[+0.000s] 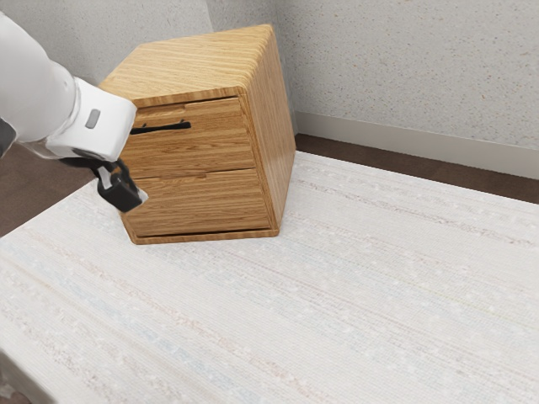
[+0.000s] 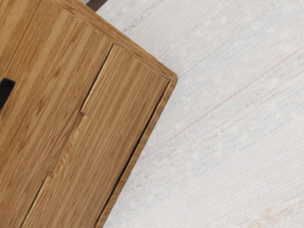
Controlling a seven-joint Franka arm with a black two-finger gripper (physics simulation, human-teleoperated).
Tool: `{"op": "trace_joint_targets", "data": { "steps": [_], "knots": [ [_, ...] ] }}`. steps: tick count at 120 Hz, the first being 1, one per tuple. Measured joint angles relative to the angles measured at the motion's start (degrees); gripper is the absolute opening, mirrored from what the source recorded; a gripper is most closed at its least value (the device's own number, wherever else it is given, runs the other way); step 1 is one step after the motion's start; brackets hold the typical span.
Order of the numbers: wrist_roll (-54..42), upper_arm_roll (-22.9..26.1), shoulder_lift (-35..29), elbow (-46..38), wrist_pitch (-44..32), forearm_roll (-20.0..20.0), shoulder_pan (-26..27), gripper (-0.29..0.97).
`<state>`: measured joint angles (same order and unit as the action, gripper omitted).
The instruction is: Pull the drawer handle with one arm to open the drawer
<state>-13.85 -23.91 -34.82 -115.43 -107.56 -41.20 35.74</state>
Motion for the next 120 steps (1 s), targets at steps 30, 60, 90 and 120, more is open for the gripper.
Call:
{"op": "trace_joint_targets", "data": {
  "steps": [30, 60, 90, 120],
  "knots": [
    [-7.2, -8.96, -0.41, -0.06, -0.36, -8.11, 7.97, 0.68],
    [-12.25, -20.31, -0.27, 2.39, 0.5, -13.85, 18.67, 0.68],
    [-15.67, -28.23, -0.04, 6.06, 0.28, -16.86, 26.24, 0.68],
    [-18.32, -38.06, -0.1, 11.34, -0.47, -19.45, 35.99, 0.68]
  ]
}}
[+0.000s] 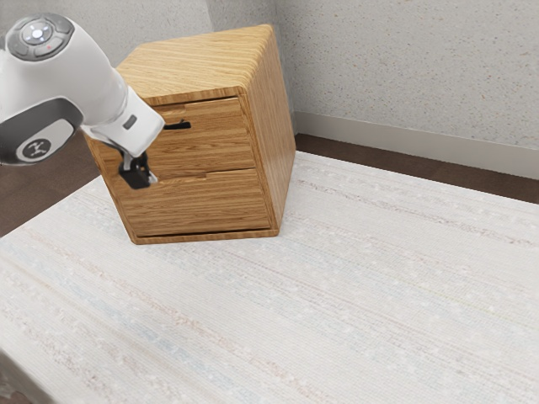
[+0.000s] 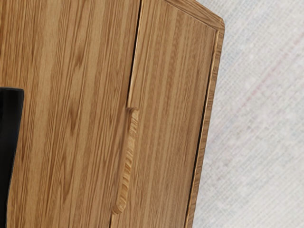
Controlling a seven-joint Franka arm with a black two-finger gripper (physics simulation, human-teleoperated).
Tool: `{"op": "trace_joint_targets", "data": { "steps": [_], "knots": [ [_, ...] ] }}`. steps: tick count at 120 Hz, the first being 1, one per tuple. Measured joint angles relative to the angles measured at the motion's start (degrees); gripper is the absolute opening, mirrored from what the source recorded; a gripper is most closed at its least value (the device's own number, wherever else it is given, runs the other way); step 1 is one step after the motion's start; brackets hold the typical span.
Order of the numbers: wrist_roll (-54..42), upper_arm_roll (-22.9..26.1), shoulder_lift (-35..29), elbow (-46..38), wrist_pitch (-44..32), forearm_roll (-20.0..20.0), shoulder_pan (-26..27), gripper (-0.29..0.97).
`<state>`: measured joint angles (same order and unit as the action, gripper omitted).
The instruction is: Pull the drawer handle with one arm to open the drawer
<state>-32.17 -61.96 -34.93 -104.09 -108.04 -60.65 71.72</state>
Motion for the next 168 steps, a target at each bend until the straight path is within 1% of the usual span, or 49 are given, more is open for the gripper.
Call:
{"op": "trace_joint_targets", "data": {
  "steps": [27, 68, 143, 161, 168],
  "knots": [
    [-2.01, -8.7, -0.36, 4.18, -2.09, -2.1, 8.46, 0.68],
    [-4.36, -13.55, -1.0, 7.66, -2.95, -3.18, 13.6, 0.68],
    [-6.26, -16.14, -2.53, 8.02, -3.14, -3.55, 15.76, 0.68],
    [-6.42, -16.17, -2.26, 7.78, -2.97, -3.53, 15.66, 0.66],
    [-6.46, -16.12, -2.17, 7.75, -2.89, -3.47, 15.32, 0.62]
  ]
}}
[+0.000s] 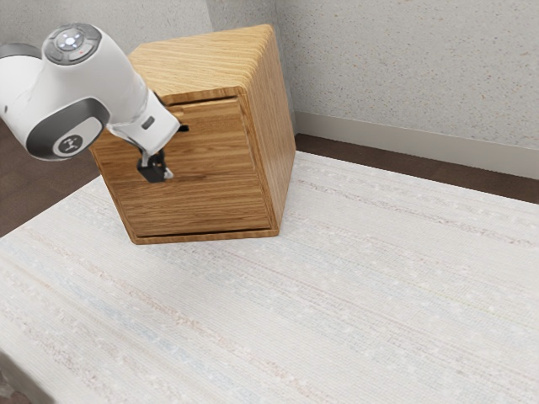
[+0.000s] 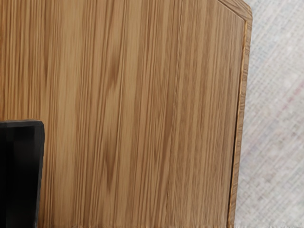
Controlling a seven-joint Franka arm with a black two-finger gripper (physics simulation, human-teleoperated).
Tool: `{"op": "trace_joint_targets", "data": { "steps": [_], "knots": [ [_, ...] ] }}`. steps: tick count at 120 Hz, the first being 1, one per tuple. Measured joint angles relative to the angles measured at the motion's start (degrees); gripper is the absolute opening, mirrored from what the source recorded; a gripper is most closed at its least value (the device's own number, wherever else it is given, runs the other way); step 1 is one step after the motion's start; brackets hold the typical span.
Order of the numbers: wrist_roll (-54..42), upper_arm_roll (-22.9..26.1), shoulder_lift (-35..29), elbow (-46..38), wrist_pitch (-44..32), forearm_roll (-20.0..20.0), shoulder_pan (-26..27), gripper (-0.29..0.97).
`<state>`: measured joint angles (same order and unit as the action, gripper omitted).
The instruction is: Pull the drawer handle with one arm to open the drawer
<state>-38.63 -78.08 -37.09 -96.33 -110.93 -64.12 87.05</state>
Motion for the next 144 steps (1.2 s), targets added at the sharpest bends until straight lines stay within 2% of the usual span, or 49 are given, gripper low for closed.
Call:
{"op": "trace_joint_targets", "data": {
  "steps": [32, 60, 88, 144],
  "knots": [
    [-0.13, 1.19, 1.15, 0.02, 0.21, 0.59, -0.71, 0.49],
    [-0.19, 2.54, 1.55, -0.32, 0.3, 1.27, -1.9, 0.46],
    [-0.1, 6.74, 2.63, -2.61, 0.53, 2.96, -6.32, 0.41],
    [0.8, 16.58, 2.87, -9.39, 0.75, 5.57, -17.21, 0.42]
  ]
}}
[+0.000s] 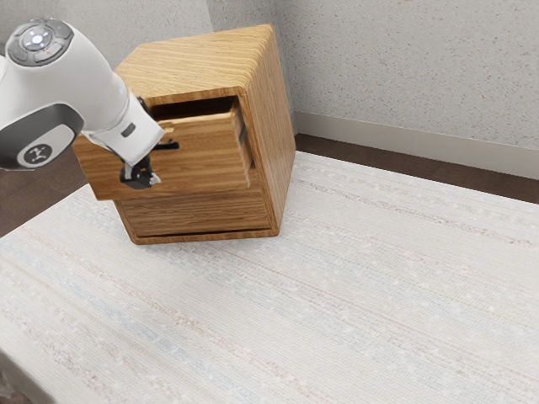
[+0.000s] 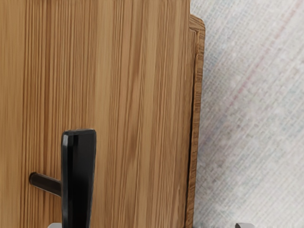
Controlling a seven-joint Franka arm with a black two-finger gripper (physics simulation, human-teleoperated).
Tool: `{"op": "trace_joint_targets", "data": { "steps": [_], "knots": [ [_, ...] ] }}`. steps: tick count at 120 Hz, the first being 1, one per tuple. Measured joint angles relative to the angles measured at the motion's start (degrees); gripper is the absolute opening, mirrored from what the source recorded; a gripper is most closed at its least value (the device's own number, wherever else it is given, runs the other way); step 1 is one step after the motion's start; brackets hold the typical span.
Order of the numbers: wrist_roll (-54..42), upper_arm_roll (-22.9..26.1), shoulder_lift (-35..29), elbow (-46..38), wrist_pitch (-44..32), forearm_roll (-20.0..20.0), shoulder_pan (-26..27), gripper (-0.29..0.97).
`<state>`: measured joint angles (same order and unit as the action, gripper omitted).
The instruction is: Pull the drawer handle with one arm to open the drawer
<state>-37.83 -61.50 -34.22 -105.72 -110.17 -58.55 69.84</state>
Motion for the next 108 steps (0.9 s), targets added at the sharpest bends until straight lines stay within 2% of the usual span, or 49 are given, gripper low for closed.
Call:
{"op": "trace_joint_targets", "data": {
  "steps": [52, 108],
  "knots": [
    [0.89, 10.97, -0.23, -6.31, -0.5, 3.31, -11.42, 0.37],
    [2.24, 22.49, -1.42, -13.52, -0.95, 6.92, -23.34, 0.38]
  ]
}}
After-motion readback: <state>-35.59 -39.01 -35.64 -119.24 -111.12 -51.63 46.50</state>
